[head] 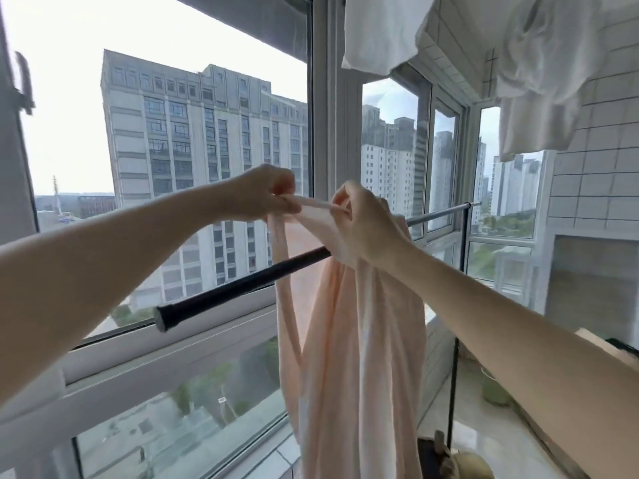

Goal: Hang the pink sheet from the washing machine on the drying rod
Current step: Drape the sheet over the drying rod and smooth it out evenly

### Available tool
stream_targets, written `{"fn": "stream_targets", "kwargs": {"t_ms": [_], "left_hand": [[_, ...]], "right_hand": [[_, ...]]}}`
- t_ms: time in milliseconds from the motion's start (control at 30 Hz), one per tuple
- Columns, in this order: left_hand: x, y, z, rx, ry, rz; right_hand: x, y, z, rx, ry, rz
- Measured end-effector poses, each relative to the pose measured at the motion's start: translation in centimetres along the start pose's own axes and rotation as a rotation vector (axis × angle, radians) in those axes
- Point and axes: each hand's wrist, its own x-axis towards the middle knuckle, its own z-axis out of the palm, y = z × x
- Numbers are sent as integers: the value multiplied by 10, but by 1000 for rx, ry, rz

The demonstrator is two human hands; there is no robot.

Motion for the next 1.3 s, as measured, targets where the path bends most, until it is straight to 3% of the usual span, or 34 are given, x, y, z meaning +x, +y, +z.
{"fn": "stream_targets", "kwargs": {"t_ms": [100,200,300,367,433,600,767,867,1033,1133,1300], "left_hand": [[-15,-6,-16,-43,208,73],[-38,-28,-5,42,328,65],[-73,-62,26,51,283,-61],[-95,-76,38,-34,220,-130],[-108,-77,38,-167,258,-157],[-118,-51,15,-372,726,-197],[-161,-55,58,-306,534,-161],[-181,-50,88,-317,528,-186],[-186,-25,106,-542,530,-206],[-186,-27,120,-655,421,-309],[-196,-38,159,-495,222,-399]], "right_hand": [[2,-23,-2,-11,115,-129],[-19,-26,13,-67,106,-147],[-53,-12,27,-36,56,-107],[-67,-3,33,1,23,-66],[-71,-5,38,-50,24,-70],[-62,-45,39,-102,200,-192],[-107,-39,70,-103,77,-142],[-136,-29,89,-70,-7,-48],[-151,-31,108,13,-65,35],[-162,-28,119,67,-108,143],[-181,-16,125,185,-86,262]]}}
